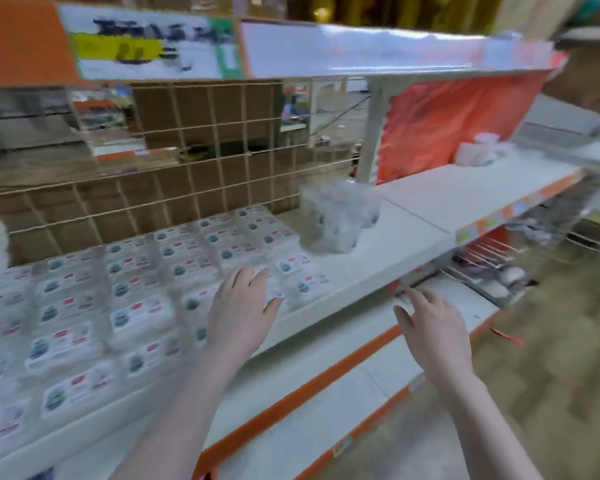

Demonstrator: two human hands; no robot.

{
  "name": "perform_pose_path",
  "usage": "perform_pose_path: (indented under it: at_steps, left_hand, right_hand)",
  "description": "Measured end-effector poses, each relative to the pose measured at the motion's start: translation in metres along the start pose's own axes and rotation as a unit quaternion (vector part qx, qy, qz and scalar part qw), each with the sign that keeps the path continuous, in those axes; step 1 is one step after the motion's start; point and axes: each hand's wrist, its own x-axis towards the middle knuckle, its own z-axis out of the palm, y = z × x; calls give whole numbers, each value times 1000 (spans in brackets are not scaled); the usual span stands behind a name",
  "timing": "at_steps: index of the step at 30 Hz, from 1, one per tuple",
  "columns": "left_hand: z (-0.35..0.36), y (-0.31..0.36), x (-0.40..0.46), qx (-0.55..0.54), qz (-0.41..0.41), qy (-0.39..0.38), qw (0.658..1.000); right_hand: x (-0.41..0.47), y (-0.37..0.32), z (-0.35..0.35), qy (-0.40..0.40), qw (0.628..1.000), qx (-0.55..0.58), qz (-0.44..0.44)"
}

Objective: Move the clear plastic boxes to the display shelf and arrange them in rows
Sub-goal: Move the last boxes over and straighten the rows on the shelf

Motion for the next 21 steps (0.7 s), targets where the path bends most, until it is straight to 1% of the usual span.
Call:
perform_pose_path:
  at_steps: [3,8,16,21]
  left_hand:
    - [13,55,21,5,33,3,999]
    - [50,181,65,-4,84,10,996]
    - [111,370,127,-57,90,-8,994]
    - [135,445,162,-51,102,-12,993]
  right_hand:
    - [5,44,-7,27,999,1,21]
    - [28,149,-21,56,997,-21,55]
    - [87,328,-54,66,995,-41,70]
    - [121,403,-58,80,993,-25,89]
